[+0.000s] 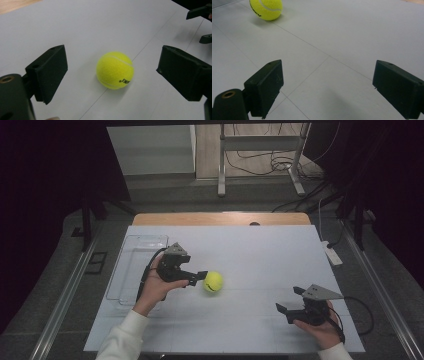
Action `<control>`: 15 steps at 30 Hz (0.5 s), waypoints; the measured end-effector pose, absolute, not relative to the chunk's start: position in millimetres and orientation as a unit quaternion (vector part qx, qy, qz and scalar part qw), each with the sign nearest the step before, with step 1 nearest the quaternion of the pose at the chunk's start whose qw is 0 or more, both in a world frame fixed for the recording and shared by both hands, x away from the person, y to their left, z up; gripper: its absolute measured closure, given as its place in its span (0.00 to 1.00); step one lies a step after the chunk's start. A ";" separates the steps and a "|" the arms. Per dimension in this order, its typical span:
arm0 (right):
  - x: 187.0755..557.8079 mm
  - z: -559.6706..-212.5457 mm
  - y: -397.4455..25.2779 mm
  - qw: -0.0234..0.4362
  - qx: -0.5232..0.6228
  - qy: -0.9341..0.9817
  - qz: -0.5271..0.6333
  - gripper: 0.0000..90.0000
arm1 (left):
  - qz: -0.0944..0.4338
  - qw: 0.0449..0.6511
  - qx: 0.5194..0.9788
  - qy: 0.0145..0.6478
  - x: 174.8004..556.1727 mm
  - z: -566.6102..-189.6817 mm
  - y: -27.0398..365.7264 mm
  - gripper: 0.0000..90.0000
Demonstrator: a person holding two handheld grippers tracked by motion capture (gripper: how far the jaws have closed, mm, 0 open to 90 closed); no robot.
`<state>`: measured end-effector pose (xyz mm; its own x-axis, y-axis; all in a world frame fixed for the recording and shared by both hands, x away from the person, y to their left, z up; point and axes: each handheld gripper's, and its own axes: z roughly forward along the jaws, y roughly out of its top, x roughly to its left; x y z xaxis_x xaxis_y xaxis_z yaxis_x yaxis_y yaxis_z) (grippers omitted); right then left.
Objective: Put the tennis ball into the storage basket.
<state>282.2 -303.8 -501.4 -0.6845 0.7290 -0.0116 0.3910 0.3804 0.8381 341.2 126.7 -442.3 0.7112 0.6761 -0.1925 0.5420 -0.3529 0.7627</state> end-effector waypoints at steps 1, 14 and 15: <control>282.2 -501.6 -303.7 0.194 0.347 0.808 0.435 0.11 | 0.077 0.429 0.820 0.371 342.3 -442.4 125.3 0.11; 282.5 -502.0 -304.1 0.195 0.347 0.807 0.437 0.11 | 0.067 0.418 0.829 0.366 352.9 -448.9 111.4 0.11; 282.2 -501.9 -303.9 0.194 0.347 0.807 0.436 0.11 | 0.061 0.413 0.832 0.365 354.3 -450.5 108.3 0.10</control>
<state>282.2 -303.9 -501.9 -0.6835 0.7299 -0.0098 0.3913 0.3777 0.8392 354.3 108.3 -450.5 0.7254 0.6585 -0.2004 0.5575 -0.3914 0.7321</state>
